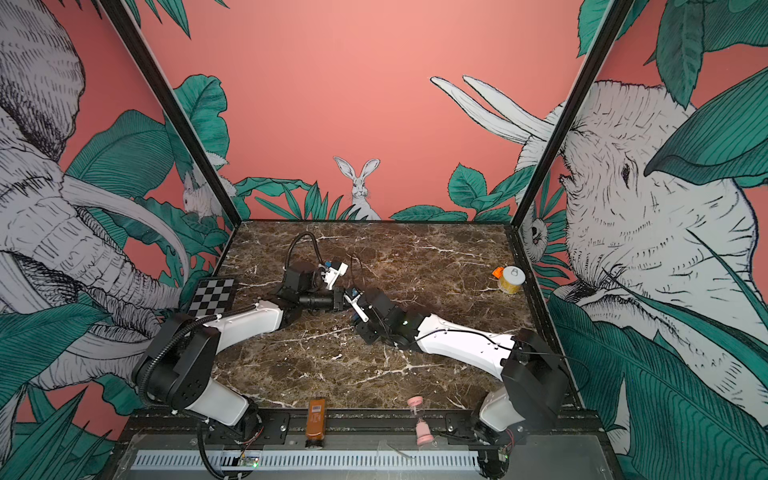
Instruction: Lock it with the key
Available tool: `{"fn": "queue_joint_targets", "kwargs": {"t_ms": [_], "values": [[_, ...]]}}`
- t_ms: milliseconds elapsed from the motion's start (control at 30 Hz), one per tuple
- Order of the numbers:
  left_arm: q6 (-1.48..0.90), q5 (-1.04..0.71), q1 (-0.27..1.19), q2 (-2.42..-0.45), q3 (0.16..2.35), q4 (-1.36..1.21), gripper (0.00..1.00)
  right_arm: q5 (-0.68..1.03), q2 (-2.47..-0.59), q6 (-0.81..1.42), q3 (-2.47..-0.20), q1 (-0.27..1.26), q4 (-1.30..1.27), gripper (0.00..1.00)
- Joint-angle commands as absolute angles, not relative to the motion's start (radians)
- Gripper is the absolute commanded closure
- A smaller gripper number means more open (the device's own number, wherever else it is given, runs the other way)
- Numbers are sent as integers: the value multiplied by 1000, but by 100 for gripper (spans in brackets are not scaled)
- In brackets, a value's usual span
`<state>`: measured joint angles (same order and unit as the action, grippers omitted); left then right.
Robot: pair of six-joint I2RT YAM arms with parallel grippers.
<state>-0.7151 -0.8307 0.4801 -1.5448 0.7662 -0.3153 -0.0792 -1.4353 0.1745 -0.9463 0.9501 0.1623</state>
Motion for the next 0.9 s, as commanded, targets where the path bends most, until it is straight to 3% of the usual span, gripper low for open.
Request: {"fn": "queue_joint_targets", "kwargs": {"t_ms": [0, 133, 267, 400, 567, 867], "values": [[-759, -780, 478, -1532, 786, -423, 100, -30, -1294, 273, -881, 861, 34, 38], [-933, -699, 477, -1537, 786, -603, 100, -1, -1125, 329, -770, 758, -66, 25], [-1269, -540, 482, -1546, 751, -895, 100, -20, -960, 252, -621, 697, -228, 29], [-1453, -542, 484, -1570, 830, -958, 100, 50, -842, 123, -618, 644, -123, 29], [-1537, -588, 509, -1574, 857, -953, 100, 166, -852, 72, -690, 599, -15, 31], [-1526, -594, 531, -1549, 838, -931, 100, 235, -859, 115, -646, 591, -111, 34]]}}
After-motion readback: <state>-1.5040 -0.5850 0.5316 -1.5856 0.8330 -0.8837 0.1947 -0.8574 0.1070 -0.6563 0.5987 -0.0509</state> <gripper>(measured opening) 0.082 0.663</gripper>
